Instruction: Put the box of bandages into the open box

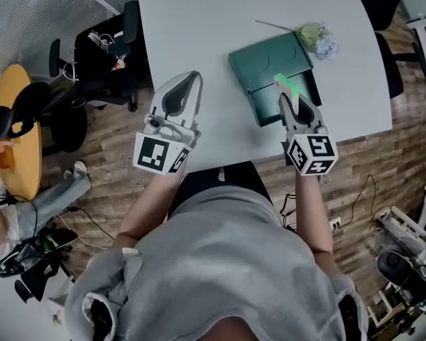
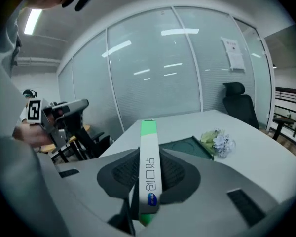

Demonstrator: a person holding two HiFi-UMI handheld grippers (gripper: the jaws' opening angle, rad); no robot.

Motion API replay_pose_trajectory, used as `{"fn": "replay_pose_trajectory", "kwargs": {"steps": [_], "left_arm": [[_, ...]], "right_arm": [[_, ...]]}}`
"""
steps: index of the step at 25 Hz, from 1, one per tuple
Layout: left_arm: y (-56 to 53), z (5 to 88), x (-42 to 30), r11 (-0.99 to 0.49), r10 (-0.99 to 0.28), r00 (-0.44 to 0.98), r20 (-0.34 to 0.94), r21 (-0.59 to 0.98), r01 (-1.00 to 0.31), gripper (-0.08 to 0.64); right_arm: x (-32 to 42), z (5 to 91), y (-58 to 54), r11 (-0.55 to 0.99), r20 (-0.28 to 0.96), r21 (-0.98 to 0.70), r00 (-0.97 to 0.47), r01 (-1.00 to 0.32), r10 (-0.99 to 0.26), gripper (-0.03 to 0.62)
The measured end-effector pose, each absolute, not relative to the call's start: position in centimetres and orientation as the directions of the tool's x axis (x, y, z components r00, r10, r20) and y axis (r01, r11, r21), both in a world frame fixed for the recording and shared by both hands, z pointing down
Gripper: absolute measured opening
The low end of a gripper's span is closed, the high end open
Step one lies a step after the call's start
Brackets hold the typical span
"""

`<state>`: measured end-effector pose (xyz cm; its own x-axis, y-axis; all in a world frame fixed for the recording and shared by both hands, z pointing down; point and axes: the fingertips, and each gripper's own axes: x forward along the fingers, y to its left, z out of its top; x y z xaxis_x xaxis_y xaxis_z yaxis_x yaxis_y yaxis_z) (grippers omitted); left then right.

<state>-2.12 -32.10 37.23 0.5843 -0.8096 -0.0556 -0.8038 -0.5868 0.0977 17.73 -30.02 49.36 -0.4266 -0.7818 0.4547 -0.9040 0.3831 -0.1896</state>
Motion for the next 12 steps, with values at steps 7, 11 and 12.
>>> {"fn": "replay_pose_trajectory", "kwargs": {"steps": [7, 11, 12], "left_arm": [[-32.1, 39.1, -2.1, -0.586, -0.809, 0.587, -0.025, 0.106, -0.803, 0.020], [-31.9, 39.6, -2.3, -0.581, -0.813, 0.583, -0.013, 0.103, -0.808, 0.020], [-31.9, 39.7, -2.3, -0.579, -0.814, 0.581, -0.011, 0.103, -0.809, 0.020]], "right_arm": [[16.2, 56.6, -28.8, 0.490, 0.650, -0.100, -0.430, -0.866, -0.627, 0.110], [15.5, 58.5, -28.6, 0.583, 0.716, -0.017, -0.417, -0.812, -0.560, 0.110], [15.2, 58.9, -28.6, 0.609, 0.734, -0.003, -0.416, -0.793, -0.537, 0.110]]}}
